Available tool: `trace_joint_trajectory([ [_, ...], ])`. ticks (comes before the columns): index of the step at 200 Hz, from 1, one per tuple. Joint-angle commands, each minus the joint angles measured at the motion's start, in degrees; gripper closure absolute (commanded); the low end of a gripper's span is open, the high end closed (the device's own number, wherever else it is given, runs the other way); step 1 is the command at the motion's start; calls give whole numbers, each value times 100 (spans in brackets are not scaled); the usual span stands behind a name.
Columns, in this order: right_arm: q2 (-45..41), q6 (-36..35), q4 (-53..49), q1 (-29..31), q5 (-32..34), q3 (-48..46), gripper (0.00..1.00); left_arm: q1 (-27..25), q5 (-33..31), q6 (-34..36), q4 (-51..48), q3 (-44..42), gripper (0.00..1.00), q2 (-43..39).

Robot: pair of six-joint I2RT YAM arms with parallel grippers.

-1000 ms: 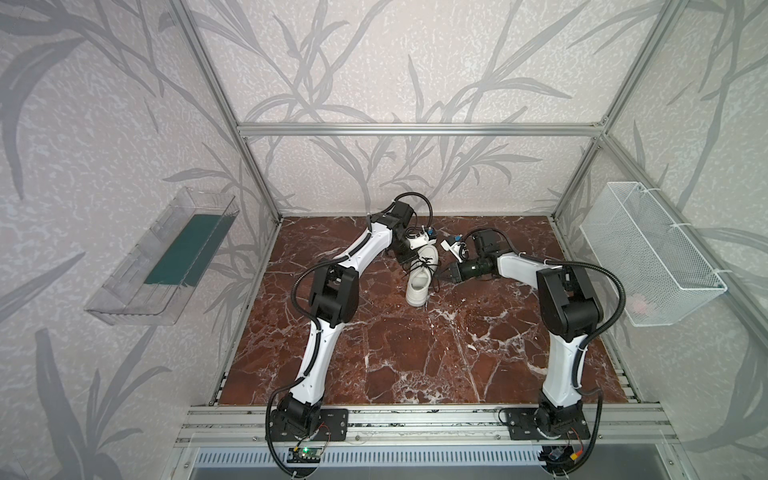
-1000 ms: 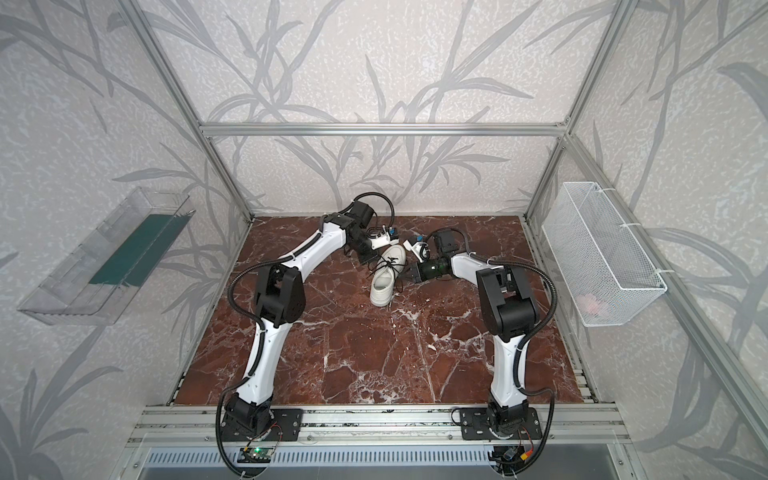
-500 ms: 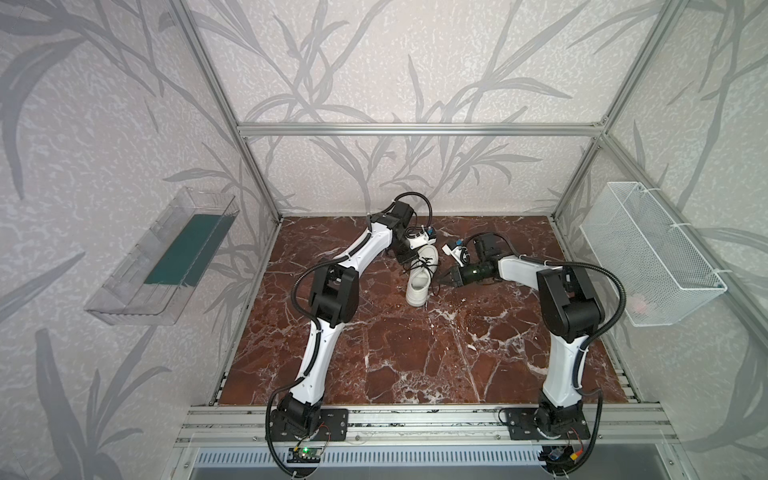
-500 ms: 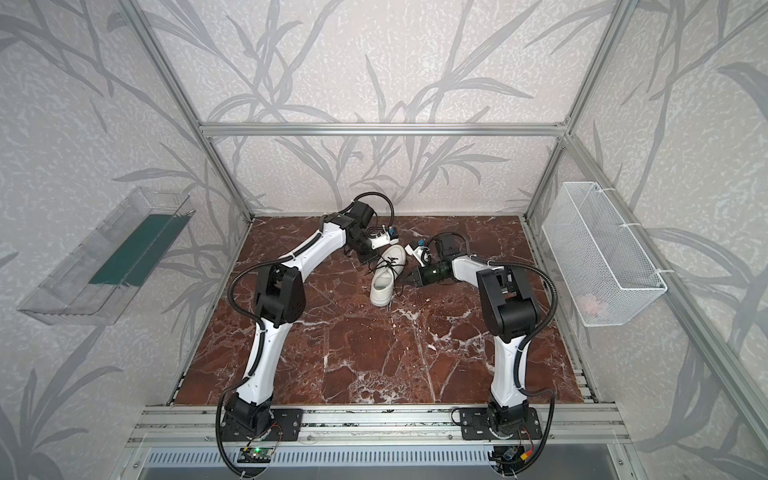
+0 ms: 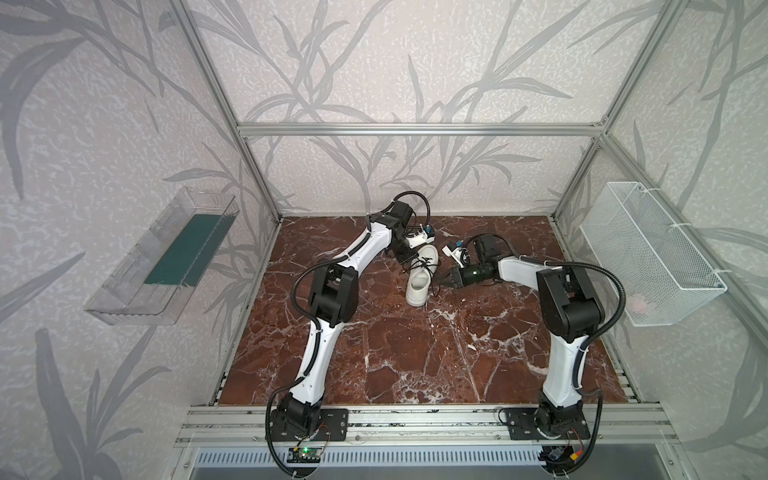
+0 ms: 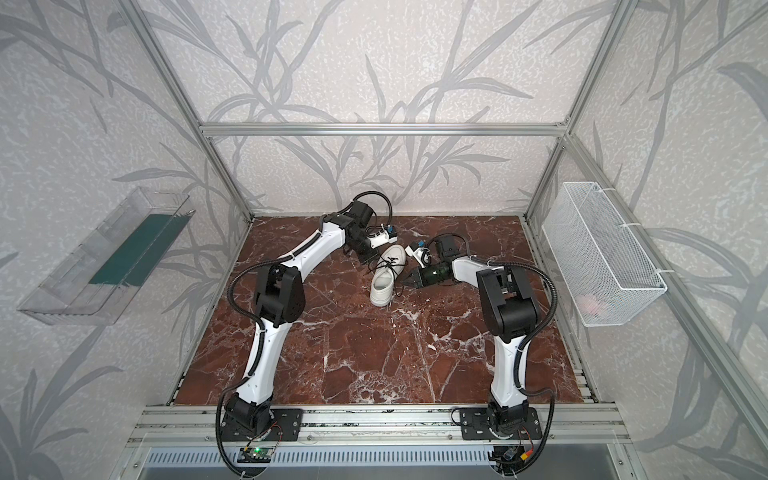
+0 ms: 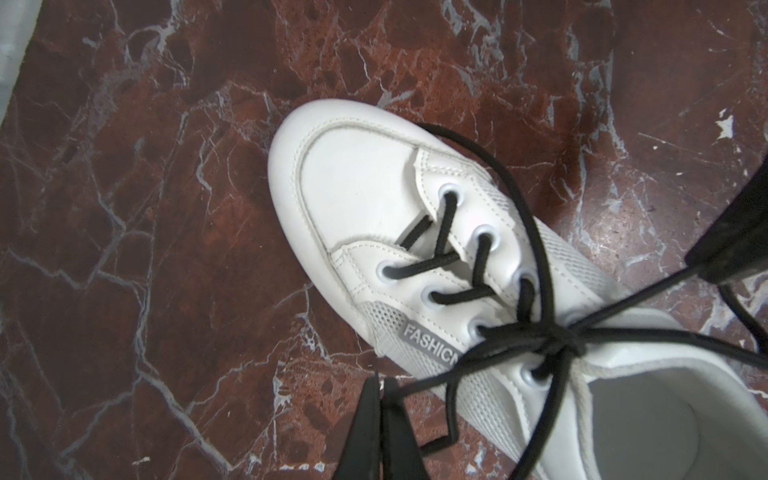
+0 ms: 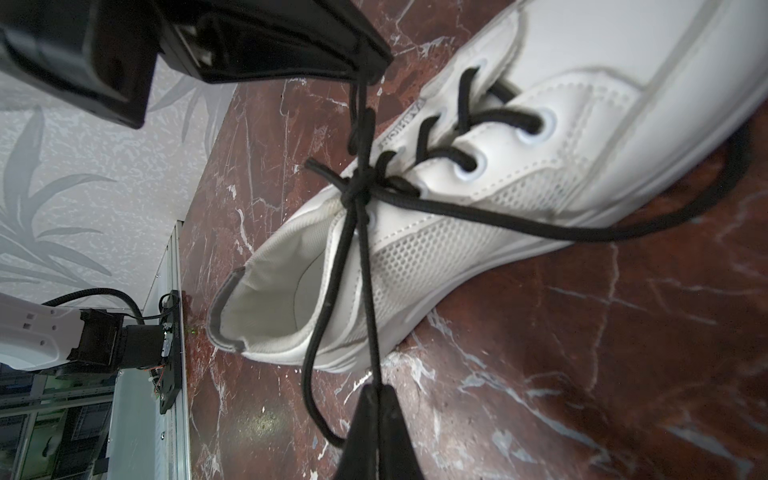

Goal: Tie the shoes

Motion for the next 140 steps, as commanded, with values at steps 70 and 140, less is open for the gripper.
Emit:
trace_joint_trajectory([
  [70,-122,-8,-514,-41,53,-128,100,314,-528,-292,100,64,100,7],
  [140,-65,-29,-653,-26,-51,88,100,332,68,-284,-23,55,100,-4],
])
